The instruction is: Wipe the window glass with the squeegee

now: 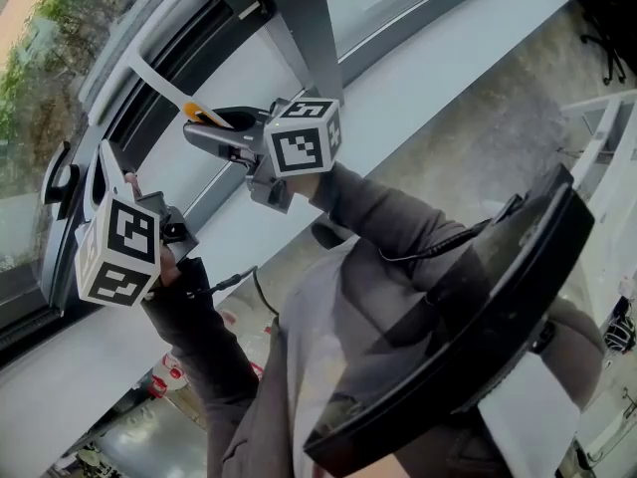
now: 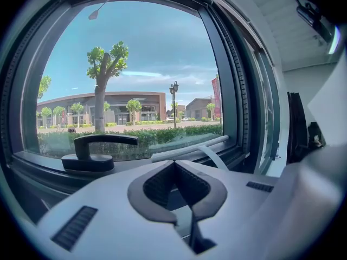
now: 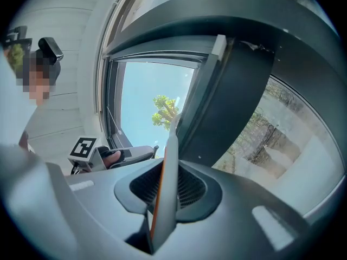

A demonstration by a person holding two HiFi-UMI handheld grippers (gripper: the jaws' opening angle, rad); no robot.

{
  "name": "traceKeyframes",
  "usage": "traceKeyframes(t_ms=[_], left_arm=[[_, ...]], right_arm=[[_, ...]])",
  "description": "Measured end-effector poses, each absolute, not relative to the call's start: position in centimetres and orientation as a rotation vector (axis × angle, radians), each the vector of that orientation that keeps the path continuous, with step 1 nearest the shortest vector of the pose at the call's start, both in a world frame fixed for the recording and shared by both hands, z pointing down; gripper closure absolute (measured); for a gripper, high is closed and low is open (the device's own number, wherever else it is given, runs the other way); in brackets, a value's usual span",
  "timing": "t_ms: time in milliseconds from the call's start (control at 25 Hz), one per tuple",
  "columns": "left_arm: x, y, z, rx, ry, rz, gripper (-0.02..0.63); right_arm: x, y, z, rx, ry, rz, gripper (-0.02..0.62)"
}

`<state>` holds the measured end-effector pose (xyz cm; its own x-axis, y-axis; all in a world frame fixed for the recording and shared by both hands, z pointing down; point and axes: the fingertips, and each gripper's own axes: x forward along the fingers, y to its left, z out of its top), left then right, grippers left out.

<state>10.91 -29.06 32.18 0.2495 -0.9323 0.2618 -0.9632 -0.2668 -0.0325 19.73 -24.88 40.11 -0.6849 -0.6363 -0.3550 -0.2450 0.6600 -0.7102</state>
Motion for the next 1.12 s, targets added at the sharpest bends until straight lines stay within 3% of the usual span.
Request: traceKeyframes(t_ms=[640, 1120], left_arm=[[8.6, -25.6, 32.9, 2.405, -1.71, 0.271, 0.604], [5.6, -17.4, 37.2, 2.446, -1.553, 0.33, 0.604]], right_arm=[[19.2, -21.4, 39.8, -0.754, 2.227, -0.898, 0.54], [15.7, -11.4, 36.5, -0.753, 2.289, -0.723, 0.54]])
